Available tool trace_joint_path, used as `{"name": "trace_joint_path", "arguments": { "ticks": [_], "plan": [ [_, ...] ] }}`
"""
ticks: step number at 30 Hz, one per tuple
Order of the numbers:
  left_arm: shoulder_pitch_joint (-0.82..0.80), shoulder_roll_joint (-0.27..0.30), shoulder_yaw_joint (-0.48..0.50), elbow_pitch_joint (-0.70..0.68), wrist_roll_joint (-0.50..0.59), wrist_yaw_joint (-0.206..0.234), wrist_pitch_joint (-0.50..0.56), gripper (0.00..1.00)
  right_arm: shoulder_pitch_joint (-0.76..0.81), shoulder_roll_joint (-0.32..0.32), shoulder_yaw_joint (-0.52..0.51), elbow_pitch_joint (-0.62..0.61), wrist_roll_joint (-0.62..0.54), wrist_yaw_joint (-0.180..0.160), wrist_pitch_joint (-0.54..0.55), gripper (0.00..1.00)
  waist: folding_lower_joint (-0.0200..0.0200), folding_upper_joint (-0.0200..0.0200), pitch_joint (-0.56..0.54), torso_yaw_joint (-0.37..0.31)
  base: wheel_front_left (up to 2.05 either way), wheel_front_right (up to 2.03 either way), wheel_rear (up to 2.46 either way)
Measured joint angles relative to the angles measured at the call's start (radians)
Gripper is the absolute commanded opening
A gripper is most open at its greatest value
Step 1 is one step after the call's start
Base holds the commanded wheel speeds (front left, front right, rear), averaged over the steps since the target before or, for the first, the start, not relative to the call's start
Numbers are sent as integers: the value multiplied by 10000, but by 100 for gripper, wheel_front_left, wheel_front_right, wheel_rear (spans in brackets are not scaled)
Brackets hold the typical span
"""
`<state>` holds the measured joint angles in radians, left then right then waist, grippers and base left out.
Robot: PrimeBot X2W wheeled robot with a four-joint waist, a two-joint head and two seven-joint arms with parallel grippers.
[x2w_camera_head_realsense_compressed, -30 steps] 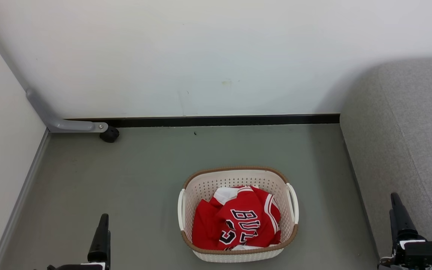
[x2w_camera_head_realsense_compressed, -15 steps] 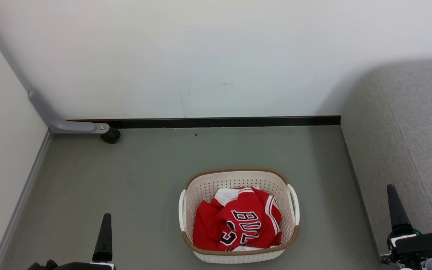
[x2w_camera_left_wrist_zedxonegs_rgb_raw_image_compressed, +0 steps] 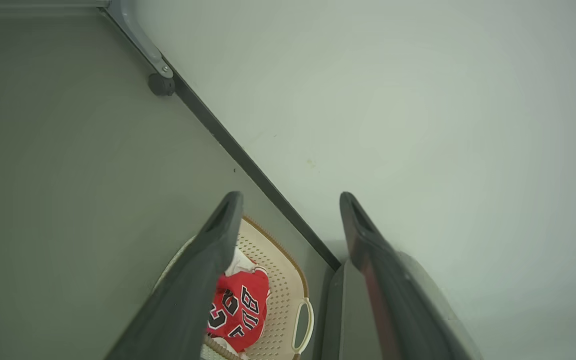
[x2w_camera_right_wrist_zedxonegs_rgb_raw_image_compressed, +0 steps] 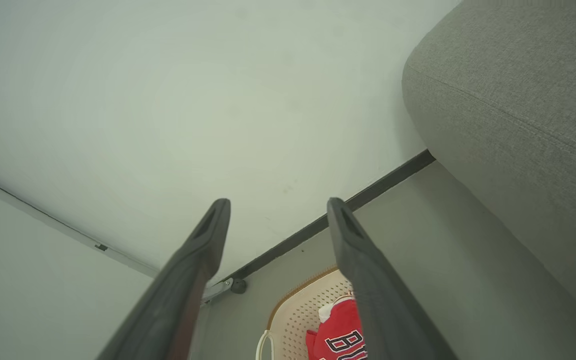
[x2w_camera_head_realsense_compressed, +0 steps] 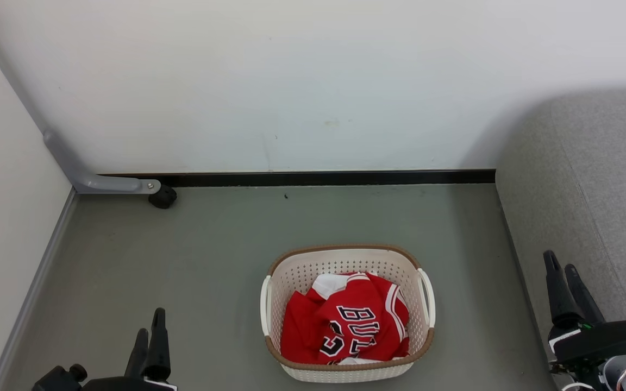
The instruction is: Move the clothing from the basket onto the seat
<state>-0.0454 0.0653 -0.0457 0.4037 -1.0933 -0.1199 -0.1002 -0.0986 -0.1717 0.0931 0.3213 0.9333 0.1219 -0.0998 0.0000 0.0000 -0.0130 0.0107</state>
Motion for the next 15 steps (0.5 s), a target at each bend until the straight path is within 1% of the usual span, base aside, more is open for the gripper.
{"name": "trace_joint_path", "arguments": {
  "ticks": [8, 15],
  "plan": [
    [-128, 163, -130, 115, 1538, 146, -267, 100, -131, -359, 560, 232, -1338, 2, -265, 100, -1, -1, -40, 31, 0, 0, 0],
    [-132, 259, -309, 249, 2861, 157, -529, 100, -176, -606, 926, 656, -2462, 4, -541, 100, 0, 0, -91, 66, 0, 0, 0]
  ]
}}
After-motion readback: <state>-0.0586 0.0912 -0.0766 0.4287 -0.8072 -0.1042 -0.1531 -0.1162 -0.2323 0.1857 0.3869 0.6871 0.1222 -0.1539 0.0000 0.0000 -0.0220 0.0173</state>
